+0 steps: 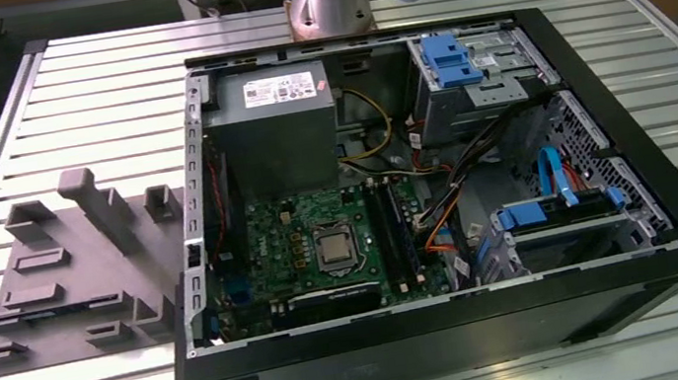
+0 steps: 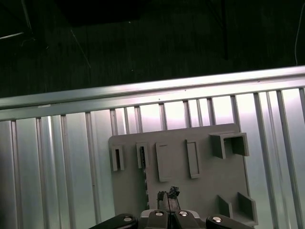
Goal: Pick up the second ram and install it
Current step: 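Pick up the second ram and move it above second insertion slot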
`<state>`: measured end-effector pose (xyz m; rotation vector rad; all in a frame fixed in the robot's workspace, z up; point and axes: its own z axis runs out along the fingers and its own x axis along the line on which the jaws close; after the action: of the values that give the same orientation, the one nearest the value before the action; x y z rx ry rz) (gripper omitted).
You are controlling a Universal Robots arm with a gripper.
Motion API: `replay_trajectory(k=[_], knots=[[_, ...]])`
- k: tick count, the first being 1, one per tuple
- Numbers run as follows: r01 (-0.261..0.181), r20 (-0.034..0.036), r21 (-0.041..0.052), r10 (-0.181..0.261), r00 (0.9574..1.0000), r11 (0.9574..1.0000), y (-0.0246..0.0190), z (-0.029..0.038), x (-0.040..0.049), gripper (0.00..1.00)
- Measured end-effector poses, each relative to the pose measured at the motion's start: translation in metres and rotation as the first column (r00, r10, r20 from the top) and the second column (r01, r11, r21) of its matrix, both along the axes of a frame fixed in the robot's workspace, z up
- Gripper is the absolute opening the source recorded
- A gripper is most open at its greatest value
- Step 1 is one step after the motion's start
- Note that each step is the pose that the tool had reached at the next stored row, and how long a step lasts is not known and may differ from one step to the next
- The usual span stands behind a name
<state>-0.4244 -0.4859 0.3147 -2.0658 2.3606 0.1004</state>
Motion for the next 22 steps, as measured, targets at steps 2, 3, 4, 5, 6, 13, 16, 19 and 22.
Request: replay_trajectory(k=[2,3,4,5,6,13,16,19,22], knots=[[0.000,0.0000,0.0000,0.000,1.0000,1.0000,0.0000,-0.0003,0.0000,0.11],[0.000,0.0000,0.0000,0.000,1.0000,1.0000,0.0000,-0.0005,0.0000,0.11],[0.000,0.0000,0.0001,0.000,1.0000,1.0000,0.0000,-0.0008,0.0000,0.11],[0.000,0.0001,0.0001,0.000,1.0000,1.0000,0.0000,-0.0010,0.0000,0.11],[0.000,0.0001,0.0001,0.000,1.0000,1.0000,0.0000,-0.0012,0.0000,0.11],[0.000,0.0001,0.0001,0.000,1.0000,1.0000,0.0000,-0.0028,0.0000,0.11],[0.000,0.0001,0.0001,0.000,1.0000,1.0000,0.0000,-0.0034,0.0000,0.11],[0.000,0.0001,0.0000,0.000,1.0000,1.0000,0.0000,-0.0039,0.0000,0.11],[0.000,0.0001,0.0000,0.000,1.0000,1.0000,0.0000,-0.0043,0.0000,0.11]])
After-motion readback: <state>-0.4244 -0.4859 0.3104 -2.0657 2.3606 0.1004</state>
